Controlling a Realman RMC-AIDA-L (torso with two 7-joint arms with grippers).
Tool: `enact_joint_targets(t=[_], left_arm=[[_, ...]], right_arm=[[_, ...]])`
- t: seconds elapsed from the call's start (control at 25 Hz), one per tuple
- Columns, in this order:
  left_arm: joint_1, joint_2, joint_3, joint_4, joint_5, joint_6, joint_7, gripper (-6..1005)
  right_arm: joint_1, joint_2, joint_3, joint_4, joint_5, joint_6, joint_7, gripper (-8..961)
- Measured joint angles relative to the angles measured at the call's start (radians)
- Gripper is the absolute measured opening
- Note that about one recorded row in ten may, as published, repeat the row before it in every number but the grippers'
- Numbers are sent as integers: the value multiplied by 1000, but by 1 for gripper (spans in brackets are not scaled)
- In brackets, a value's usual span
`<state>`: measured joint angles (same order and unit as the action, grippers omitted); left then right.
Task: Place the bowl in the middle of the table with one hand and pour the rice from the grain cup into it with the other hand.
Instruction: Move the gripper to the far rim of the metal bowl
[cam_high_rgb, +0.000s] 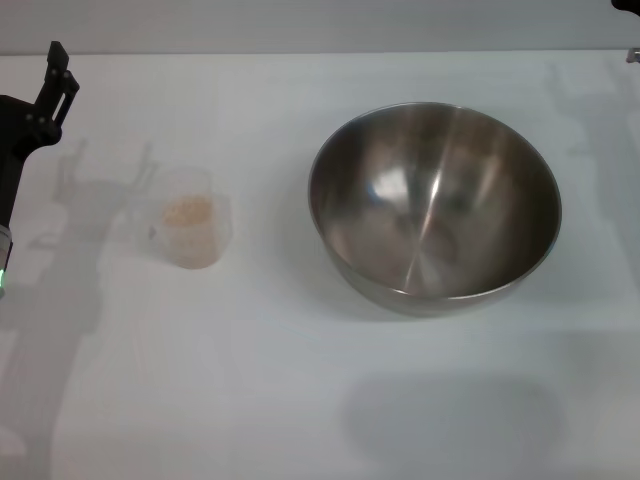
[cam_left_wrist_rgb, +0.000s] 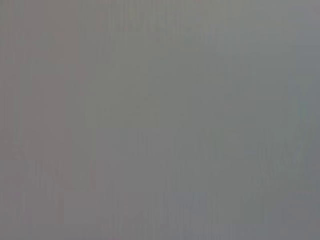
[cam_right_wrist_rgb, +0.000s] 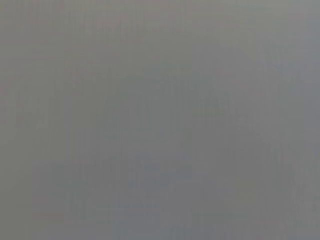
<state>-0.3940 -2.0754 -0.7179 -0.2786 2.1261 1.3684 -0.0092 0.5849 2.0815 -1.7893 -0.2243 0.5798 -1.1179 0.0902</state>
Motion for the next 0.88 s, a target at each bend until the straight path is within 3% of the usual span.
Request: enact_joint_targets(t=[0.72, 0.88], left_arm=[[-2, 0, 0, -3, 0, 0, 0, 861], [-2, 0, 0, -4, 0, 0, 0, 861]], right_arm=[[-1, 1, -3, 0, -4, -16, 7, 826], [-9, -7, -13, -79, -33, 86, 40, 826]])
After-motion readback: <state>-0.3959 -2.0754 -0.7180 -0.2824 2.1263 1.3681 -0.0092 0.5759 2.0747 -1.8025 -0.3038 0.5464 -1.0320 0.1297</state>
